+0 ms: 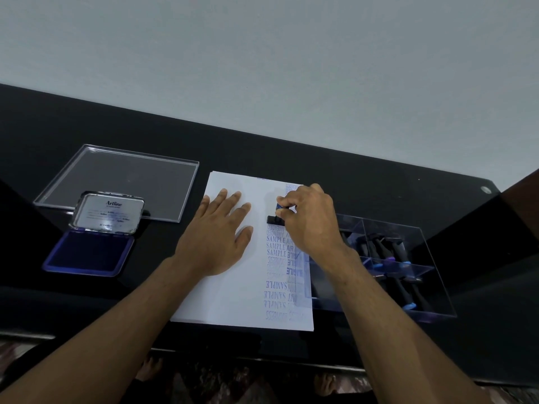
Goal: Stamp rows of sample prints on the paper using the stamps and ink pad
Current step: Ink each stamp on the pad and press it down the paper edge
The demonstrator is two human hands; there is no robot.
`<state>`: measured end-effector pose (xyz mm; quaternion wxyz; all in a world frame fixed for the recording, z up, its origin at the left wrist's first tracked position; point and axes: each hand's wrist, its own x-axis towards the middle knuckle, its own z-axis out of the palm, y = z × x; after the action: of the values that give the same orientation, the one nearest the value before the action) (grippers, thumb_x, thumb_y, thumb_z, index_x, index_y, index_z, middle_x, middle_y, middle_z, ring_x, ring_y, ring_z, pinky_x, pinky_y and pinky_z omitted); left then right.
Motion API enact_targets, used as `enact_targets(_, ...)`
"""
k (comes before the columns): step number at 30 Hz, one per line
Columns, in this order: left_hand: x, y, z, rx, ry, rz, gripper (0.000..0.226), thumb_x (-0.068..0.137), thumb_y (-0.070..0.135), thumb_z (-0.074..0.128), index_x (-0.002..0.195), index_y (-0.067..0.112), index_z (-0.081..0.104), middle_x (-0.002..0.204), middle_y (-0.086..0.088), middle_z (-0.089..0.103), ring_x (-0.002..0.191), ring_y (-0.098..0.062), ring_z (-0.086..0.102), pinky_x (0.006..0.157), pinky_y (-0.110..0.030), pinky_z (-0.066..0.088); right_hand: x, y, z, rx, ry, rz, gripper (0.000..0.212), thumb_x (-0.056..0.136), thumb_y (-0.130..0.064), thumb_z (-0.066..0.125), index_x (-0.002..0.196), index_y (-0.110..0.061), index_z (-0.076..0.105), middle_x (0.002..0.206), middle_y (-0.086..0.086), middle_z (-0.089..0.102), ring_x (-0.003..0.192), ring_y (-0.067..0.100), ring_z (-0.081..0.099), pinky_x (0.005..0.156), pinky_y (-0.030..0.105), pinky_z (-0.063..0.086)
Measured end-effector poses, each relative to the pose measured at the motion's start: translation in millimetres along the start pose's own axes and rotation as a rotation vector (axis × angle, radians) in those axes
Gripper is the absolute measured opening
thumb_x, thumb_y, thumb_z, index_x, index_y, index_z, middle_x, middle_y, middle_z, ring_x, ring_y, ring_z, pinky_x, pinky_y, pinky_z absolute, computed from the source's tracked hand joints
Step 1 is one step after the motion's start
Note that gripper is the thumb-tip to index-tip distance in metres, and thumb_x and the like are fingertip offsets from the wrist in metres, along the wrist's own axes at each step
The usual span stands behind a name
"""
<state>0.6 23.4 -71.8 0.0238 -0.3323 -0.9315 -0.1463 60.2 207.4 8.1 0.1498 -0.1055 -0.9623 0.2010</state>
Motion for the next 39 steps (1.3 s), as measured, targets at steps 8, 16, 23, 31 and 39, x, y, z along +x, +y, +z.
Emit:
enact_targets(8,-0.6,0.4,-2.0,0.000,-0.005,0.001,0.075,0.095,0.062,0.008,0.155,0.025,0.034,0.166,-0.002,0.021,0.155,-0.024,0.008,0.125,-0.050,0.011,-3.4,3.9,-8.4,0.124,0.018,0.040,0.010,0.086,-0.021,0.074,0.095,-0.022,0.078,0.101,-0.011,0.071,0.101,0.012,0.053,0.086,0.017,0.042)
enact_targets(16,-0.2,-0.4,-0.9,0.003,-0.009,0.000,0.075,0.095,0.062,0.009,0.156,0.026,0.033,0.166,-0.001,0.020,0.155,-0.022,0.007,0.125,-0.049,0.009,-14.0,14.7,-22.9,0.687,0.324,0.301,0.015,0.081,-0.010,0.075,0.091,-0.022,0.073,0.083,-0.009,0.071,0.078,0.008,0.068,0.074,0.029,0.059)
enact_targets(23,-0.5,0.5,-2.0,0.008,-0.020,-0.004,0.077,0.093,0.064,0.006,0.156,0.027,0.032,0.167,0.000,0.019,0.155,-0.022,0.006,0.126,-0.049,0.008,-22.0,17.4,-16.8,0.797,0.367,0.390,0.016,0.078,-0.010,0.067,0.081,-0.026,0.070,0.079,-0.002,0.071,0.075,0.023,0.068,0.068,0.046,0.060)
enact_targets(31,1.0,4.7,-8.0,0.038,-0.053,-0.010,0.073,0.095,0.059,0.012,0.156,0.024,0.032,0.166,-0.003,0.020,0.155,-0.025,0.009,0.125,-0.050,0.010,-26.6,21.5,-23.7,0.855,0.384,0.419,0.014,0.080,-0.008,0.067,0.084,-0.020,0.071,0.079,0.001,0.070,0.069,0.020,0.067,0.064,0.035,0.057)
enact_targets(39,-4.1,46.8,-10.1,-0.078,-0.055,0.017,0.070,0.095,0.057,0.018,0.156,0.026,0.030,0.167,0.001,0.018,0.155,-0.022,0.009,0.126,-0.043,0.005,-45.3,39.5,-45.2,0.851,0.442,0.437,0.020,0.082,-0.010,0.066,0.094,-0.026,0.072,0.084,0.000,0.071,0.074,0.017,0.068,0.069,0.036,0.058)
